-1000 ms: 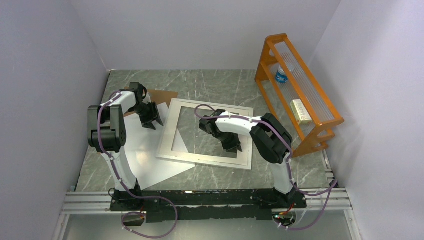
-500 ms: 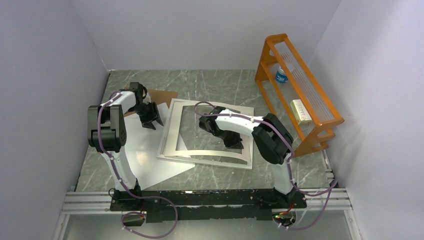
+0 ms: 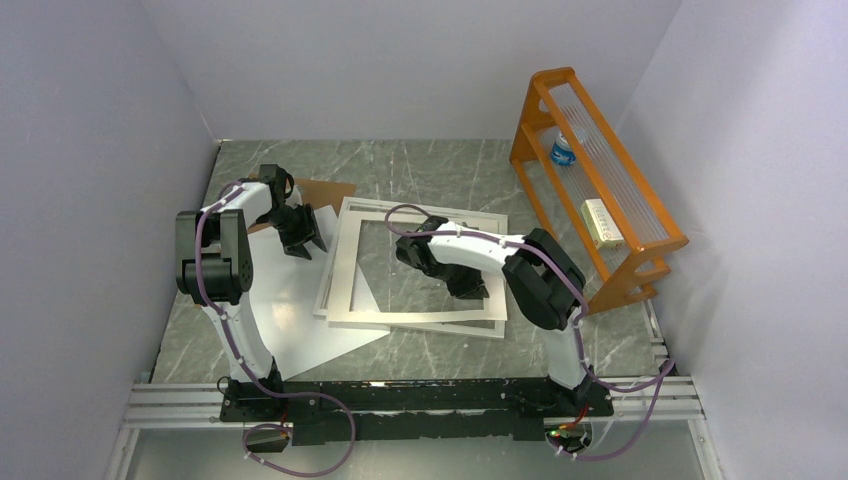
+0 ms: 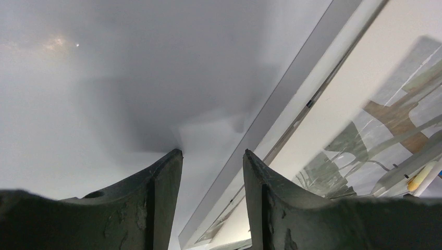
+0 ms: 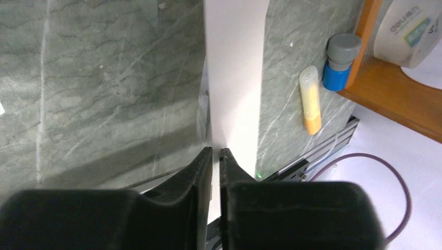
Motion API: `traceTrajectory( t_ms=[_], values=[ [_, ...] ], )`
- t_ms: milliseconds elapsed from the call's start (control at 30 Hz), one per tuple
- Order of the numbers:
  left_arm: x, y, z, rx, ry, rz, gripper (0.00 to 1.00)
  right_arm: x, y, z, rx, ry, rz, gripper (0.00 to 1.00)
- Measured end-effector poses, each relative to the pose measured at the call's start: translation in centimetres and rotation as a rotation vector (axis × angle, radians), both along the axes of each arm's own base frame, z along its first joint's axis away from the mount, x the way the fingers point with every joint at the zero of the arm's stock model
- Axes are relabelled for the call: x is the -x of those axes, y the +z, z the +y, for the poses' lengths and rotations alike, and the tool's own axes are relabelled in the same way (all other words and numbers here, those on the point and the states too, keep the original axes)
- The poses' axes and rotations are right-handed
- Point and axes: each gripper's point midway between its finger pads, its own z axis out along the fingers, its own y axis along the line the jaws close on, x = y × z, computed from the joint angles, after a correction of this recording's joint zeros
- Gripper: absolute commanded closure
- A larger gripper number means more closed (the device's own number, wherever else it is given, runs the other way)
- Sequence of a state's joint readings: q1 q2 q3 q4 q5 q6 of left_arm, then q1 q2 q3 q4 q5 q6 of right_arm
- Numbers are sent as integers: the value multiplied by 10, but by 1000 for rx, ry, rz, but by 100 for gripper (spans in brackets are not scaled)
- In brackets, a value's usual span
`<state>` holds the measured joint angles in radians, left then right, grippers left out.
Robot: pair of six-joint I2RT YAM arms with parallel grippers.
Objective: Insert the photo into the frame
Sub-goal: Adjust the photo frame item on the photo frame.
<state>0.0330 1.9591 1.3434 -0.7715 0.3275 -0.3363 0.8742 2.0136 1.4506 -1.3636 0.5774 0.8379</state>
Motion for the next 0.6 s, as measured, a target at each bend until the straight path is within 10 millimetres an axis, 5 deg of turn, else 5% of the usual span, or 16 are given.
traceTrajectory(
  t_ms=[233, 600],
  values=[
    [0, 0, 0, 0, 0, 0, 47, 1, -10, 4, -27, -2, 3, 58],
    [-1, 1, 0, 2, 23, 3, 44, -8, -20, 32, -178, 37, -3, 49]
  ],
)
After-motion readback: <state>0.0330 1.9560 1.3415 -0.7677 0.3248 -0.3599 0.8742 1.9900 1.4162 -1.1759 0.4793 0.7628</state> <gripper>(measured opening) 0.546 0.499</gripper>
